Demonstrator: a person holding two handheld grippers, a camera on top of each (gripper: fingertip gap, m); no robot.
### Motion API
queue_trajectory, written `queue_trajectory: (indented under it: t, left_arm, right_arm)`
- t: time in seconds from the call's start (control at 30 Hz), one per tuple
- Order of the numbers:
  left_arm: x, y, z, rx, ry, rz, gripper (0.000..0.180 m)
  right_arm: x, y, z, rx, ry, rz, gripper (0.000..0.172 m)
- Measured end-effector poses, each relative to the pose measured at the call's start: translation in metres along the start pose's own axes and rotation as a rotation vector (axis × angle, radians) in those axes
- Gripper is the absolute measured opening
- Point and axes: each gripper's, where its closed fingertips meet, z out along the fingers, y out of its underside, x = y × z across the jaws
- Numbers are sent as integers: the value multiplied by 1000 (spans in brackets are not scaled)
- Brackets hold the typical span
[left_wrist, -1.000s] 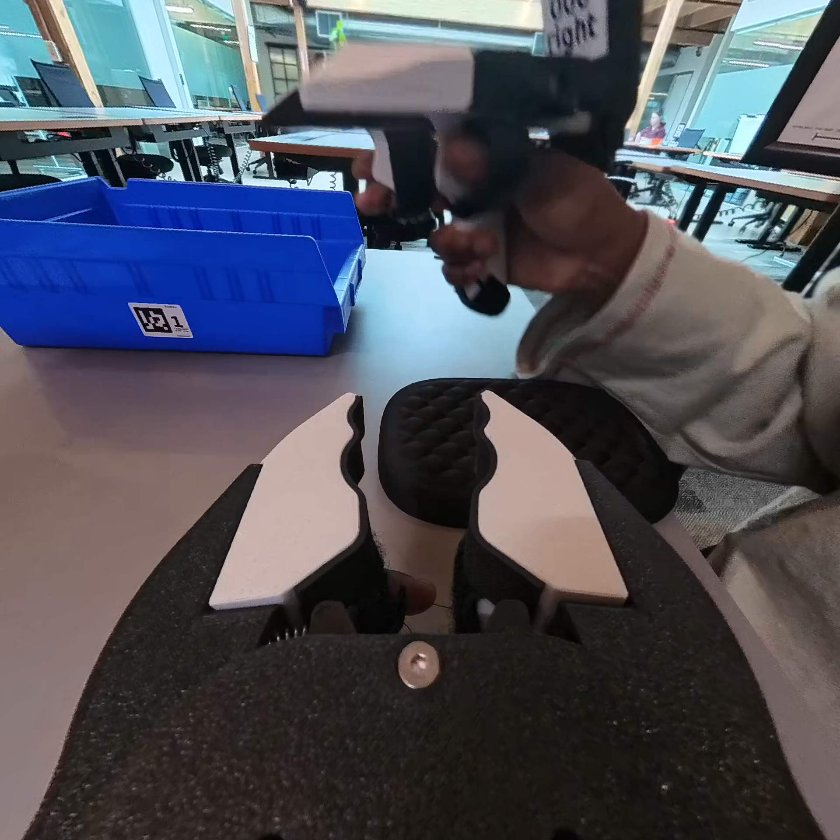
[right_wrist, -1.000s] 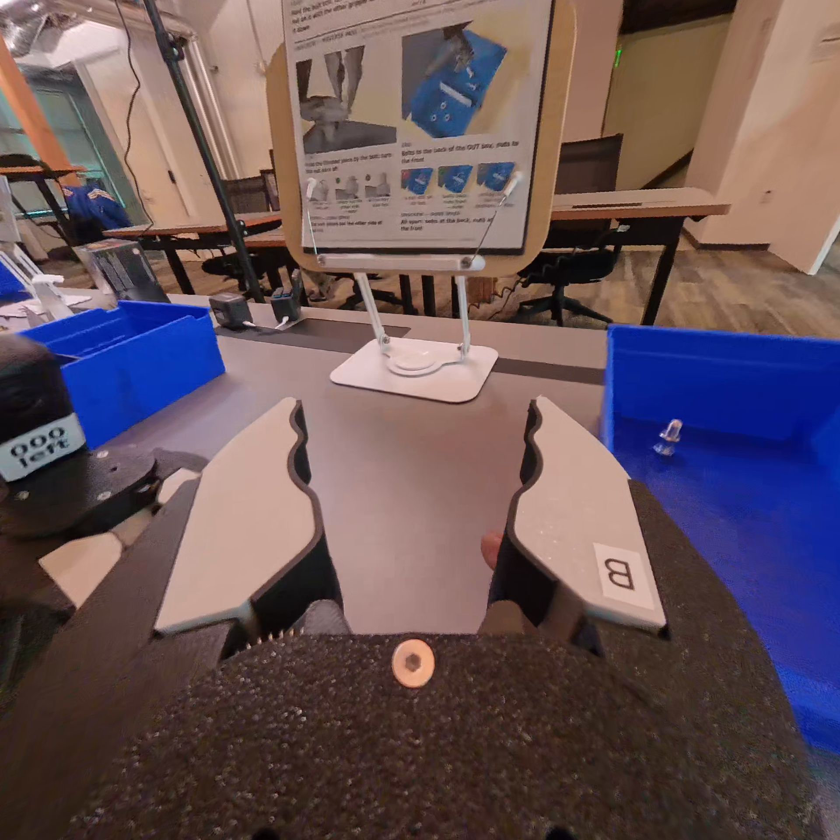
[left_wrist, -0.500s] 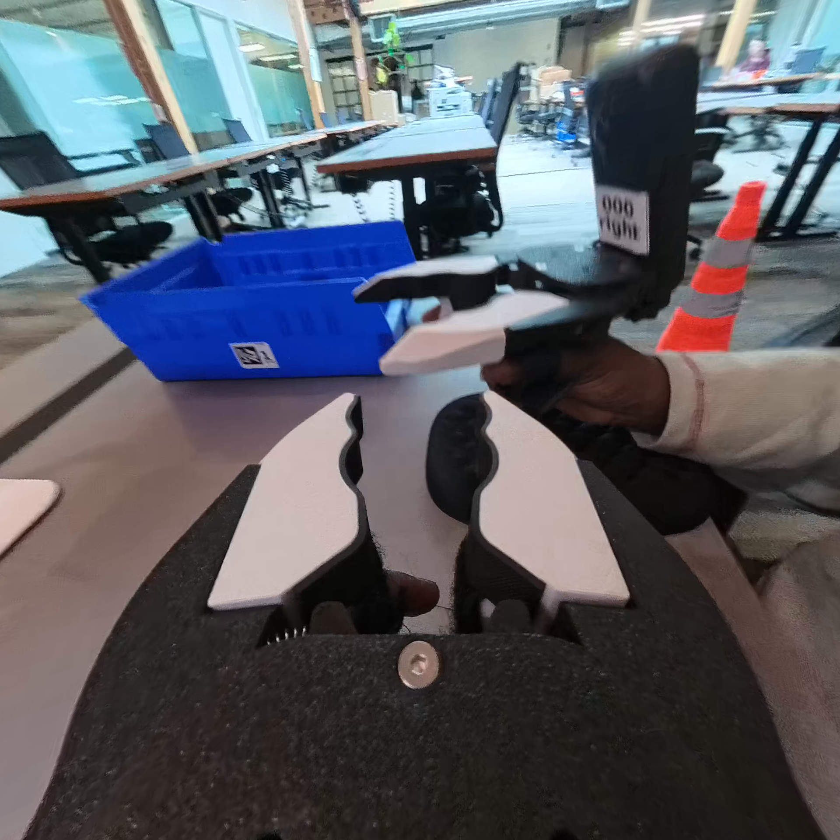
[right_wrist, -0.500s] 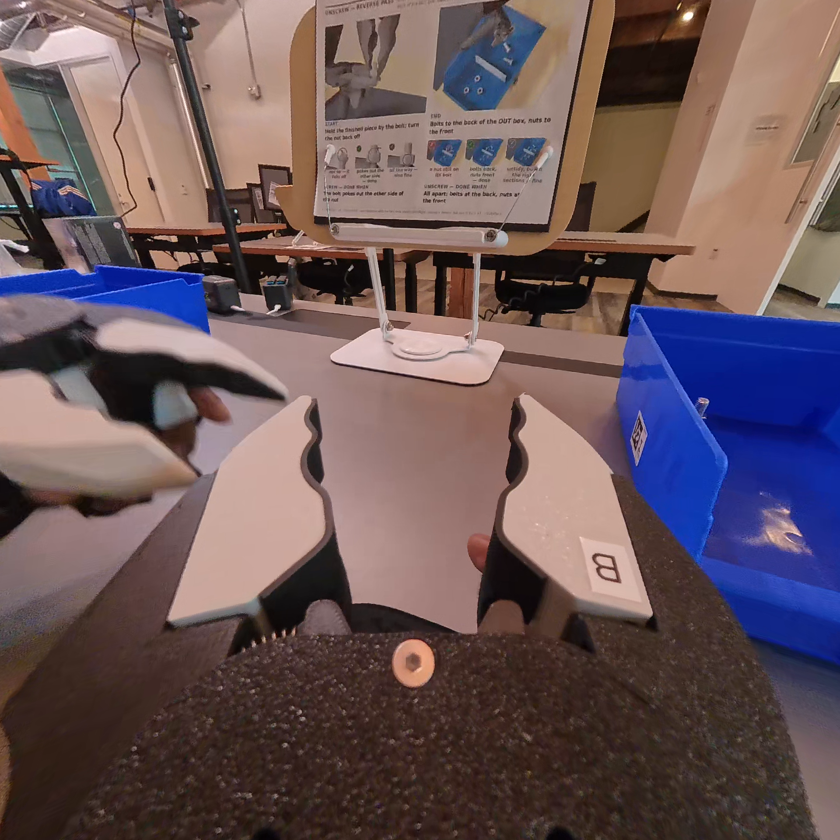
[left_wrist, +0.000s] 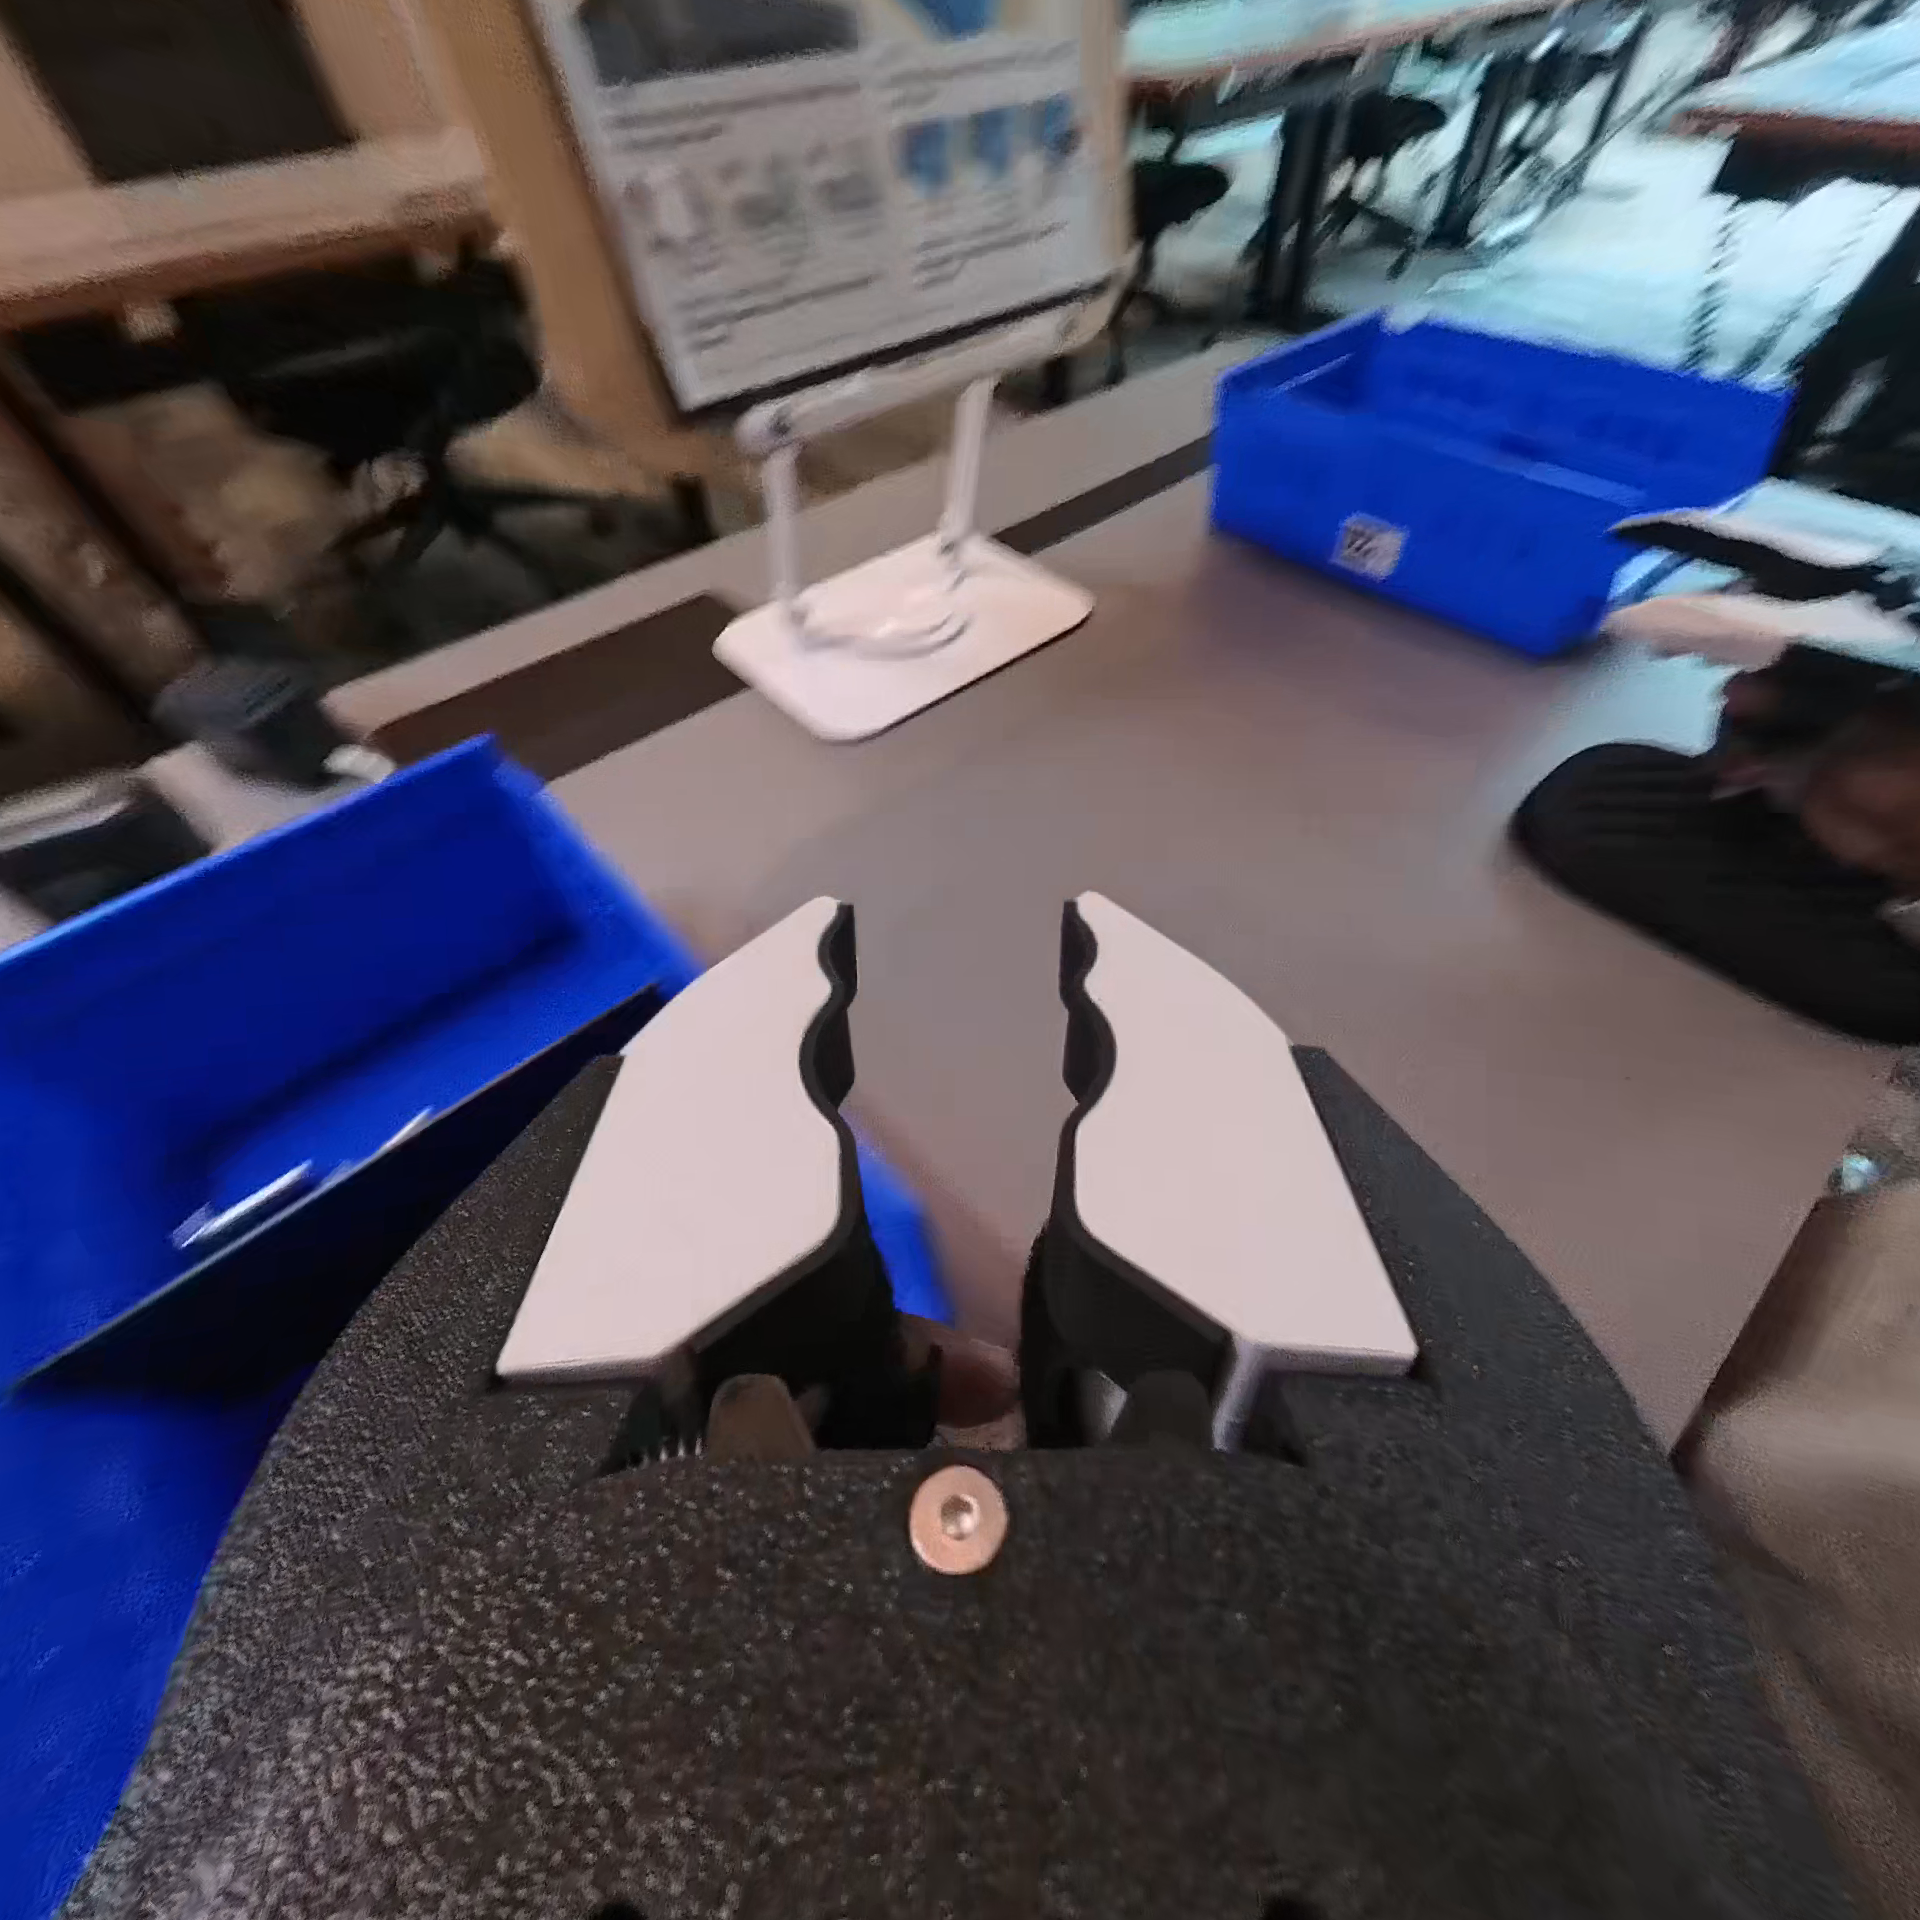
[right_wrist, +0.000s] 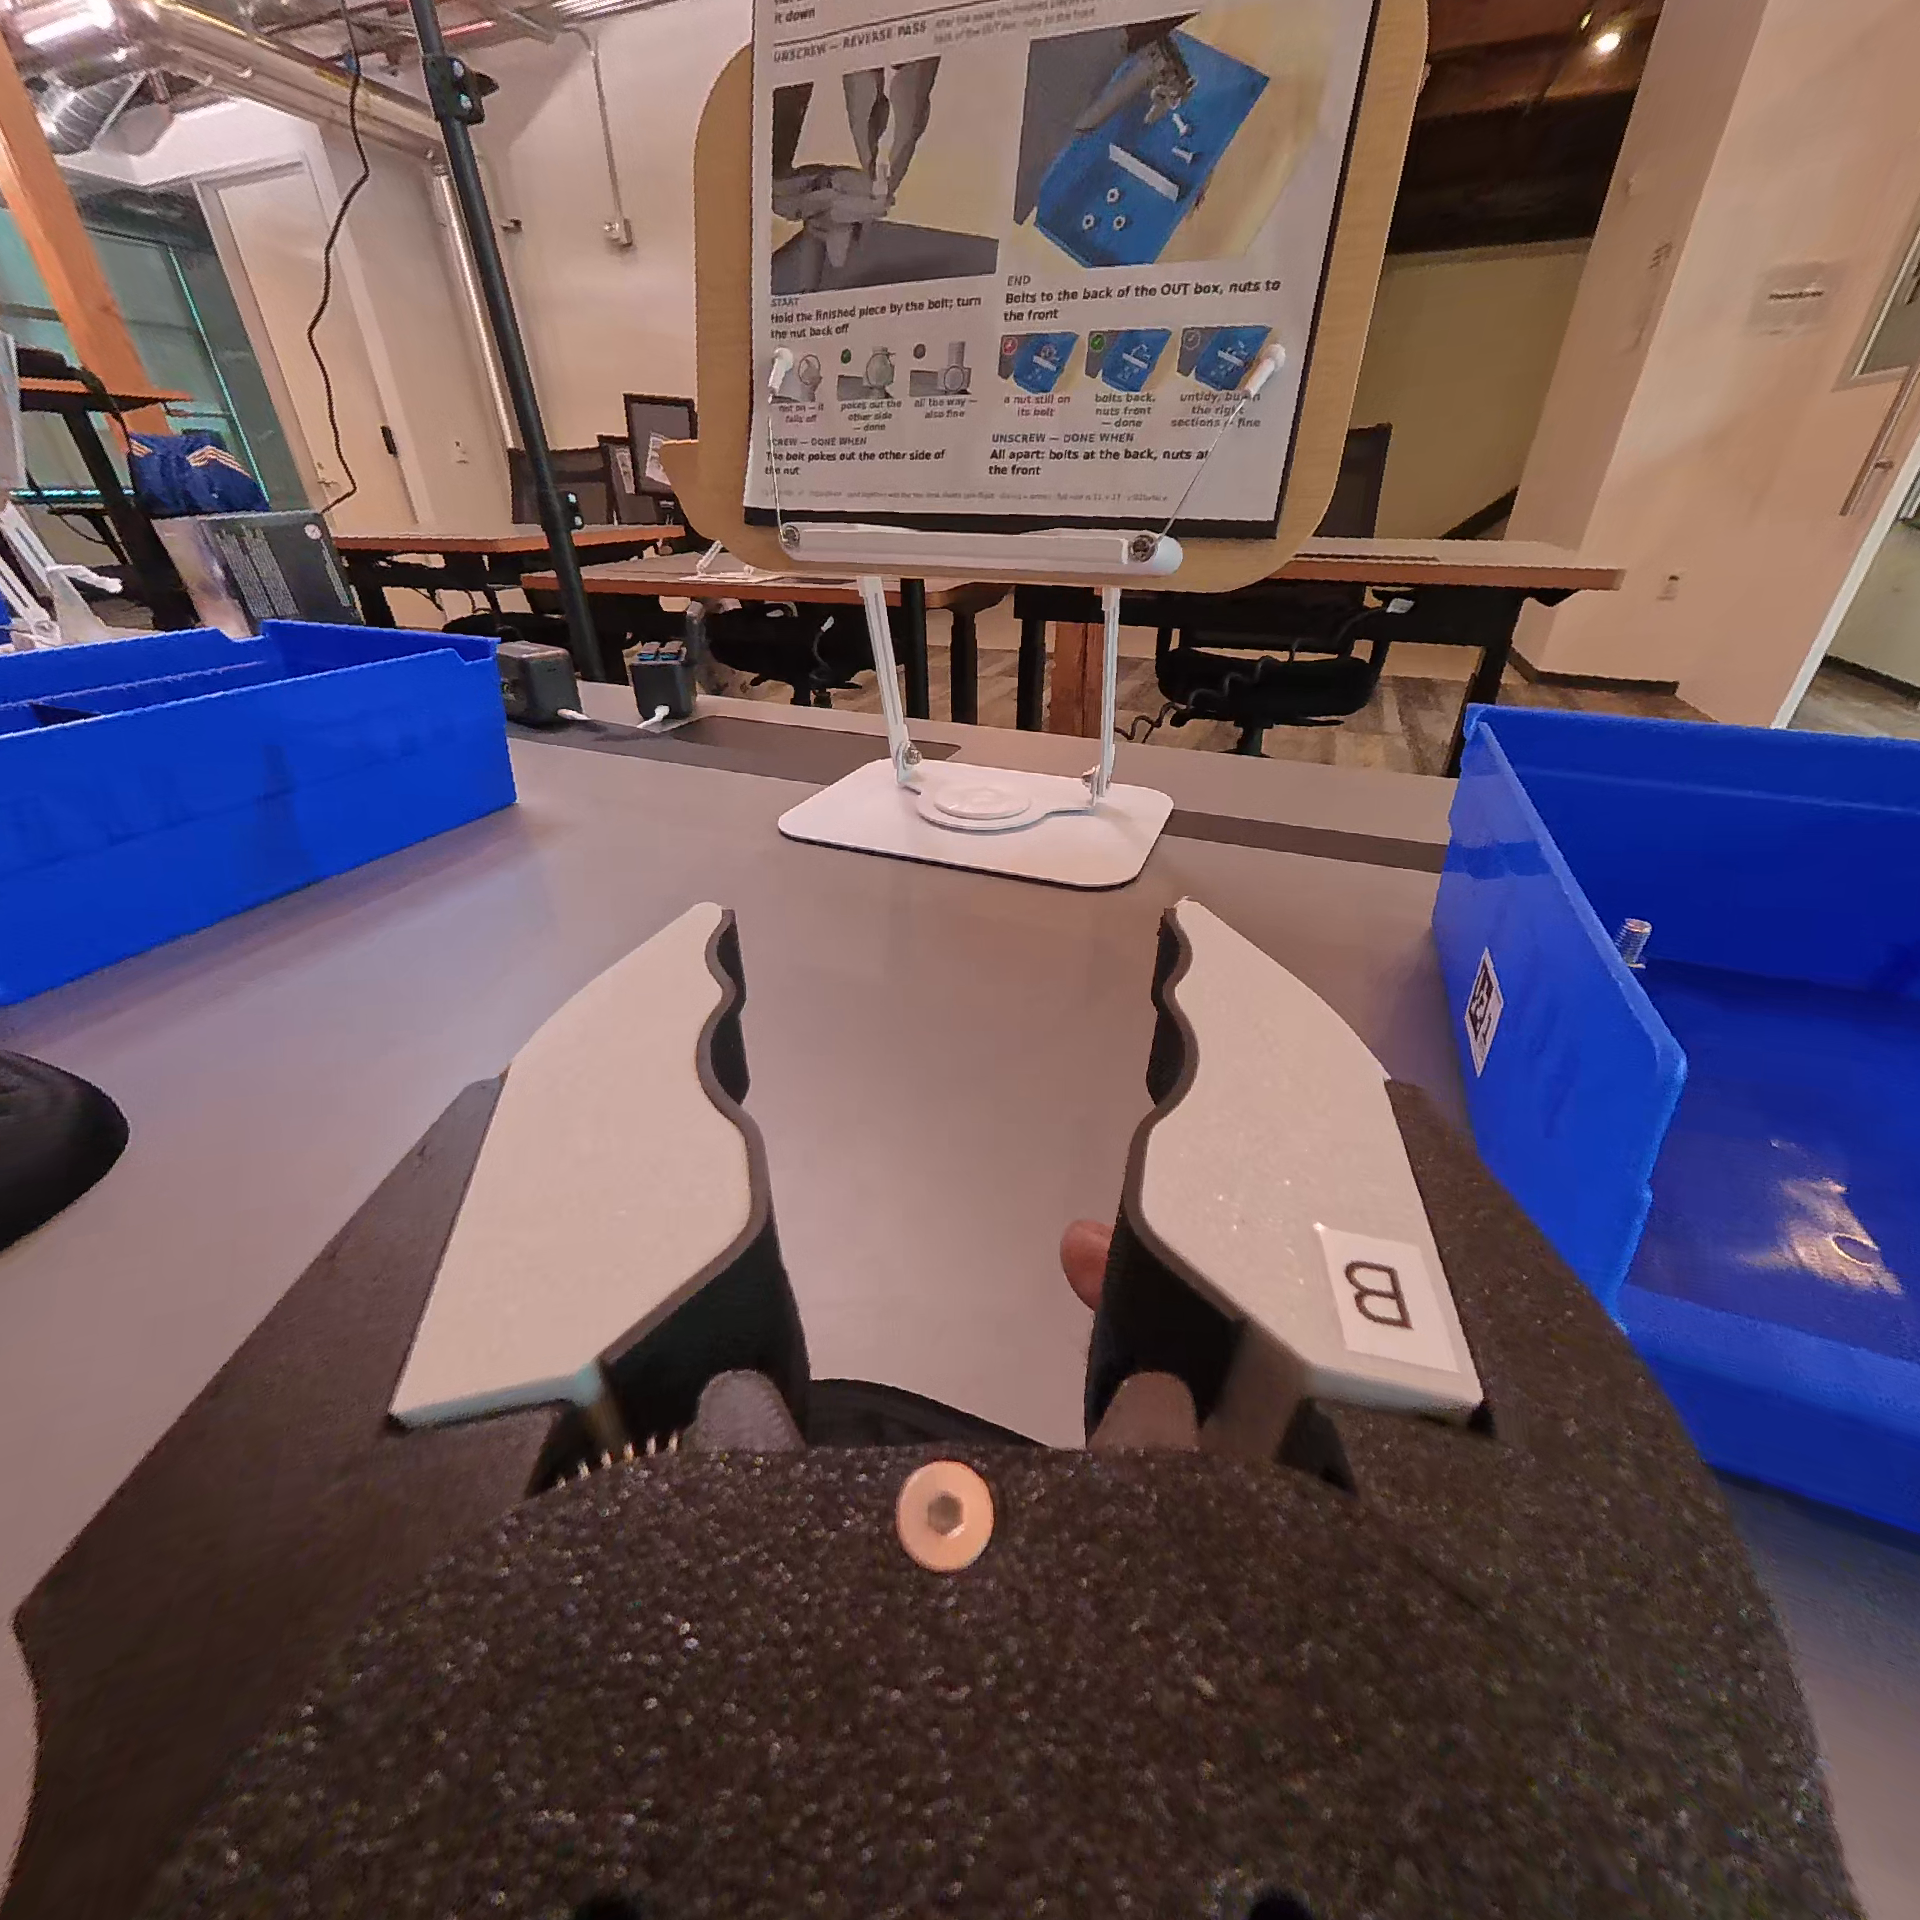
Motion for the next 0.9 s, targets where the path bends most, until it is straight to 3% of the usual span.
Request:
queue_trajectory:
  t: [0.13, 0.3, 0.47, 0.6, 0.9]
  left_arm:
    - [-78, 16, -33, -221, -97, -4, 35]
    - [-162, 38, -38, -606, -174, -11, 31]
    - [-162, 82, -27, -930, -25, -115, 26]
    - [-145, 127, -20, -1093, 21, -145, 29]
    - [-143, 192, -28, -1204, -148, -199, 29]
  right_arm:
    - [-1, 0, 0, -3, -4, -7, 76]
    - [0, -2, -1, 13, 6, -3, 76]
    - [3, -5, -4, 38, 21, 9, 75]
    - [4, -5, -4, 42, 20, 13, 75]
    - [7, -7, -6, 64, -11, 75, 73]
